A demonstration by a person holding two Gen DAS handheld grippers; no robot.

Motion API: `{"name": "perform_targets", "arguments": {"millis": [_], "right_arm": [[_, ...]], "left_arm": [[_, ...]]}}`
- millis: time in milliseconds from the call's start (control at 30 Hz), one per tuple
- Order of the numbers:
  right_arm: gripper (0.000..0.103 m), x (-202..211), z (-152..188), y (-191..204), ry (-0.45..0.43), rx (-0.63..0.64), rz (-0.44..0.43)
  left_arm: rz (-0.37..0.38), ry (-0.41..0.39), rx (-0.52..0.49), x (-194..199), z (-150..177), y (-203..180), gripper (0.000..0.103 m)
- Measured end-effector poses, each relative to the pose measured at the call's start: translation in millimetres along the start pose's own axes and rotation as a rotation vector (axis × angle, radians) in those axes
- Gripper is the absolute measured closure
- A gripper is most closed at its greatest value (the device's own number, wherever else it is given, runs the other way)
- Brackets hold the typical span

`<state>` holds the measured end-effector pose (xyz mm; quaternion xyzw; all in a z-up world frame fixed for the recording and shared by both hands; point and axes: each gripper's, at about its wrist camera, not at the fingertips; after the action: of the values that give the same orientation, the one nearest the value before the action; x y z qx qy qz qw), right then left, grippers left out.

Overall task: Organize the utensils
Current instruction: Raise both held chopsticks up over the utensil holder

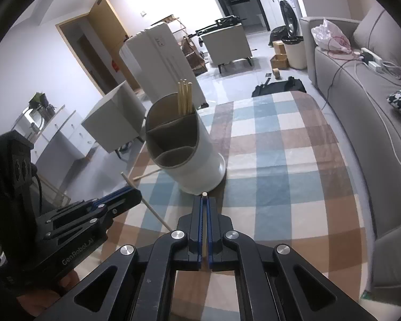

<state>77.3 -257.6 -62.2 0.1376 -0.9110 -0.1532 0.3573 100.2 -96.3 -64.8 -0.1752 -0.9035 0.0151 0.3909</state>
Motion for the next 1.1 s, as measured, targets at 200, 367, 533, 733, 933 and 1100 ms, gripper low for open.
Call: {"name": "perform_targets", "arguments": {"millis": [200, 367, 533, 733, 933, 1100], "right_arm": [[0.101, 9.4, -1.2, 2.9, -0.023, 0.001, 0.015], [0.101, 20.8, -10.1, 8.0, -0.056, 0.003, 0.017], [0.101, 32.7, -38.5, 22.7, -0.098, 0.022, 0.005], [0.101, 44.7, -94.5, 44.4, -0.166, 0.075, -0.015], [0.101, 42.0, -154.9, 58.5, -0.230, 0.087, -0.047], [0.101, 23.0, -195.7, 67.9, -0.257, 0.083, -0.075]], "left_arm": [[0.003, 0.002, 0.004, 5.1, -3.8, 2.0, 0.102], [0.001, -0.015, 0.002, 17.8, -18.4, 7.0, 0.102], [0.012, -0.030, 0.024, 28.5, -48.5, 13.4, 0.102], [0.041, -0.082, 0.014, 38.6, -106.8, 12.3, 0.102], [0.043, -0.140, -0.020, 44.8, -162.9, 19.2, 0.102], [0.021, -0.167, -0.066, 37.1, -192.9, 28.5, 0.102]]}}
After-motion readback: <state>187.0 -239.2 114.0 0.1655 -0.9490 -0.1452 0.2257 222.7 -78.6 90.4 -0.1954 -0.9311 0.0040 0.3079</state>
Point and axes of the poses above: each gripper's, at about its wrist camera, not at the fingertips, and x roughly against the way its jaws point, y to its left, z to its underside, and after that the axes turned 7 degrees about -y, right-handed
